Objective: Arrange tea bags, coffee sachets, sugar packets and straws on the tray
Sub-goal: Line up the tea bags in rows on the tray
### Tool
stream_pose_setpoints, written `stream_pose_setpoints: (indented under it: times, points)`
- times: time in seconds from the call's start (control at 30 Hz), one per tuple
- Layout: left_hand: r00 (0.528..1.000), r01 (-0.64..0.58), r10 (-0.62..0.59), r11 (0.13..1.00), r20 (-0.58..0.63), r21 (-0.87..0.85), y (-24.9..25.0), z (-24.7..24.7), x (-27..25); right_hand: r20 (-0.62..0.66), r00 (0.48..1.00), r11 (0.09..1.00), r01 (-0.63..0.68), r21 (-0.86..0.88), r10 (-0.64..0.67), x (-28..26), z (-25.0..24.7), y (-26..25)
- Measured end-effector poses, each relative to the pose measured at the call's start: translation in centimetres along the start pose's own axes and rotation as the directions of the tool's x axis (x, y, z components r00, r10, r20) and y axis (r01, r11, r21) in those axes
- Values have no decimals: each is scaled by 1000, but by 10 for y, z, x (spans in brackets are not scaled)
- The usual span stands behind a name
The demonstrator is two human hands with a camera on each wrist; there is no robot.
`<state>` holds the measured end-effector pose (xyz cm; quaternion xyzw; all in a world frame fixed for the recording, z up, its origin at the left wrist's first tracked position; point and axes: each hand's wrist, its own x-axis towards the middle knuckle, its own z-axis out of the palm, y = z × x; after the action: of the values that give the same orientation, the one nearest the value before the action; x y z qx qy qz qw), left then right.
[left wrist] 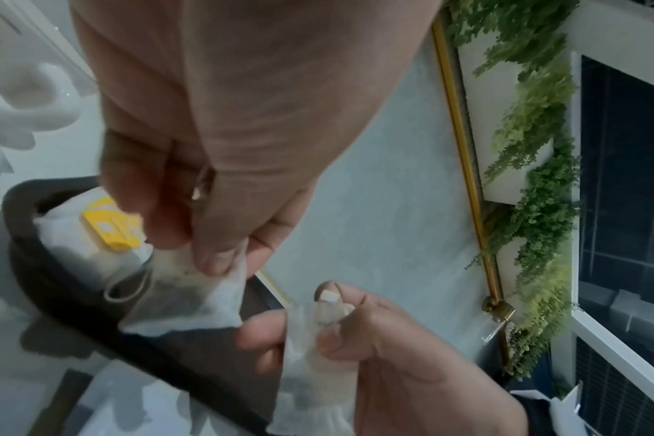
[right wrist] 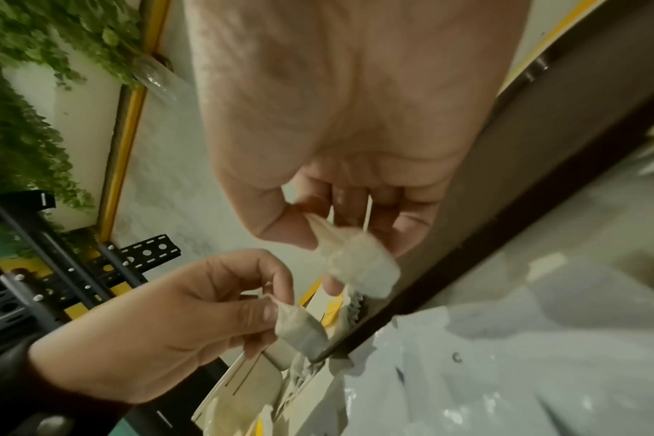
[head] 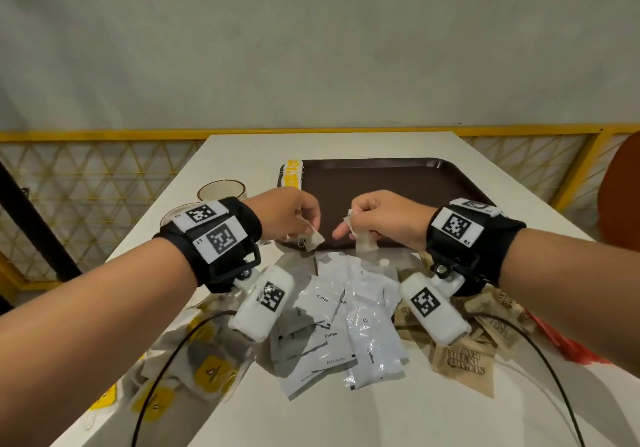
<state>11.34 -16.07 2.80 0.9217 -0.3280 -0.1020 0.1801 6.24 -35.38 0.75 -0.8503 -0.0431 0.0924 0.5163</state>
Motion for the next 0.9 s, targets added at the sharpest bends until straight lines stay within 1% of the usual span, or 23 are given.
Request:
stream_pose_setpoints:
  times: [0.1,0.17,0.2,0.27,0.37,0.5,0.6,0.67,0.77,0.83,0.9]
  points:
    - [995,8,-20,992,-94,-123,-4,5,1,-33,999,998,6,56,-4,-2,4,2]
    - [986,26,-57,981,-157,-192,-6,6,2,-22,1000,995,-19,98,22,-1,5,5]
    - [983,43,-80,975,-165,-218,-7,7,3,-17,999,995,-30,90,32,0,5,6]
    - [982,85,-126,962,-144,-261,-9,8,4,-33,999,998,-31,48,33,0,5,7]
    - [985,84,-115,972,-130,-218,-10,9,6,-55,999,1000,-4,-8,4,0,6,5]
    - [983,50,-85,977,-164,-206,-13,8,10,-80,997,996,5,87,2,3,5,2]
    - [971,81,-134,963,-195,-257,-12,6,14,-96,993,993,79,92,-70,3,4,-2]
    - [968,104,-174,934,-180,-343,-10,4,17,-123,989,991,99,94,-87,2,5,-5]
    - [970,125,-201,895,-136,-428,-9,2,19,-143,988,986,85,142,-65,5,5,-5]
    - [978,104,-170,898,-119,-427,-10,1,23,-118,992,979,69,189,-48,8,4,-5]
    - [982,86,-145,914,-121,-397,-10,-1,27,-91,995,977,69,201,-52,12,2,-4]
